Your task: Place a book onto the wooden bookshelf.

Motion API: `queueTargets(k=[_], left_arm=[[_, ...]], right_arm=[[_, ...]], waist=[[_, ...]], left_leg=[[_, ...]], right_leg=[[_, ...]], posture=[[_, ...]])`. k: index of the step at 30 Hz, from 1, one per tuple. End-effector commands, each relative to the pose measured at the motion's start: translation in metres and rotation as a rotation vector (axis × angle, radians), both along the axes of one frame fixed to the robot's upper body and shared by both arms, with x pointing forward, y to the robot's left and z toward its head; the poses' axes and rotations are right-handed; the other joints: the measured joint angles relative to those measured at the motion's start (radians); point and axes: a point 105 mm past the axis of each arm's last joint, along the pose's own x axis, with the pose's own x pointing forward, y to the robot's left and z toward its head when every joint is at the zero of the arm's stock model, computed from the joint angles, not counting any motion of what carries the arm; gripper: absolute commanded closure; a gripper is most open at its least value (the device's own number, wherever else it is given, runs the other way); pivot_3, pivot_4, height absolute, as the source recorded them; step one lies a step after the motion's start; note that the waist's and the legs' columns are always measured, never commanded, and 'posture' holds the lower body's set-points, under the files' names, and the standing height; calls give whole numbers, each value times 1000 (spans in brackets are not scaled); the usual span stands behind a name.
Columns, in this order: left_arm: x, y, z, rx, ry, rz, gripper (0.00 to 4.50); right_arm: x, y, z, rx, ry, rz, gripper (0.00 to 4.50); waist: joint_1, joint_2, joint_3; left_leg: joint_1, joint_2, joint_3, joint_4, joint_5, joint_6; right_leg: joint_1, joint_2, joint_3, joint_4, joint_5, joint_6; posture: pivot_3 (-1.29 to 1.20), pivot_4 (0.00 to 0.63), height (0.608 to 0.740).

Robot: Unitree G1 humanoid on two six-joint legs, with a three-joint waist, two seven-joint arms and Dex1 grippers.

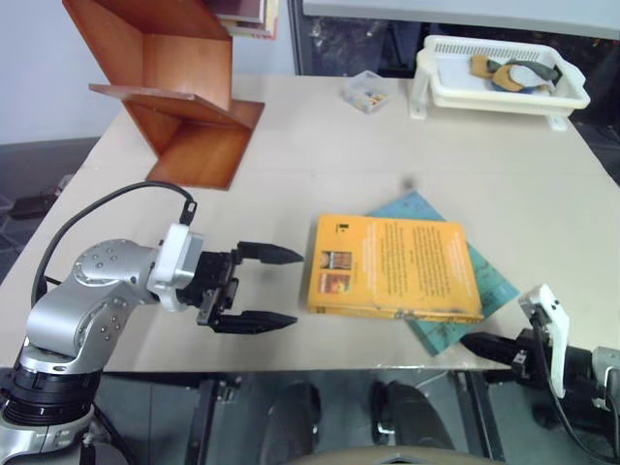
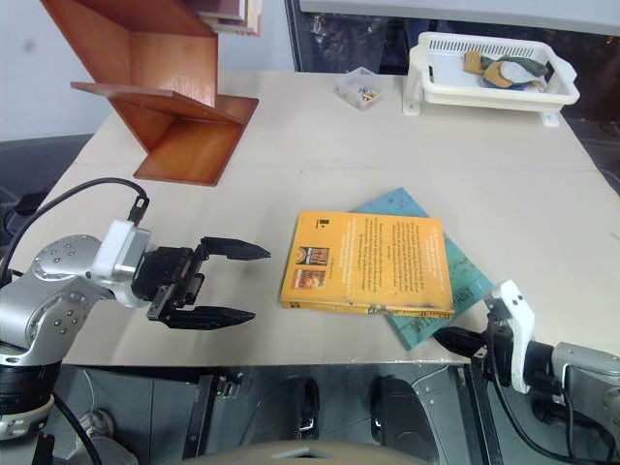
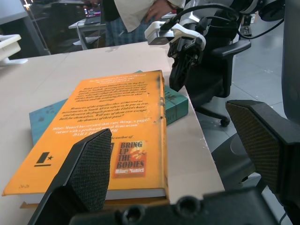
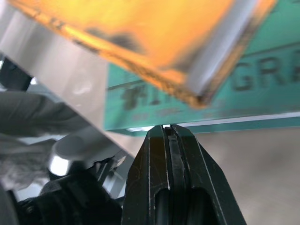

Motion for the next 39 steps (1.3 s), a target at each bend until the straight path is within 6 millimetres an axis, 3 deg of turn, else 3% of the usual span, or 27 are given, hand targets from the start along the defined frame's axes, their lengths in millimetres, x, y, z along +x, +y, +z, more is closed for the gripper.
queueTargets(k=[1,6,11,15,19,25,30,34,39], left_arm=[[-2,-1,8,-3,-36,-6,0],[-1,-1,8,-5,-36,3,0],[0,0,8,-17,-16,37,0],[1,3,5,-53,29,114,0],[1,5,3,-80,69,177,0],[3,9,0,-108,135,272,0],[-2,8,-14,-92,157,313,0],[12,7,-23,-96,135,374,0],[34,2,-31,-82,84,424,0]], right_arm=[[3,4,7,2,-40,11,4435],[17,15,-1,20,-59,0,4435],[41,21,-7,18,-131,-56,4435],[72,30,-7,35,-219,-120,4435],[86,41,-9,47,-243,-108,4435],[109,49,3,77,-332,-136,4435],[75,53,25,113,-392,-15,4435],[49,52,31,49,-402,52,4435],[51,53,41,17,-450,18,4435]], waist=[[1,0,0],[-2,0,0],[-1,0,0],[-9,-1,0],[-11,-1,0],[-37,-2,-1],[-18,2,1],[0,2,1],[0,2,1]], left_leg=[[0,0,0,0,0,0],[2,1,-1,1,0,0],[1,1,-1,1,0,0],[2,1,0,1,0,0],[3,1,0,2,0,0],[5,2,1,2,0,0],[1,2,1,0,0,0],[-1,0,3,0,0,0],[2,0,2,2,0,0]], right_leg=[[0,0,0,0,0,1],[1,1,0,1,1,1],[1,2,0,1,1,1],[1,2,1,1,1,1],[1,2,1,2,1,1],[1,2,2,4,2,0],[-2,1,2,5,2,0],[-3,0,2,2,1,1],[-1,1,2,2,2,1]], posture=[[0,150,740],[0,150,740],[0,150,740],[0,150,740],[0,150,740],[0,150,740],[0,150,740],[0,150,740],[0,150,740]])
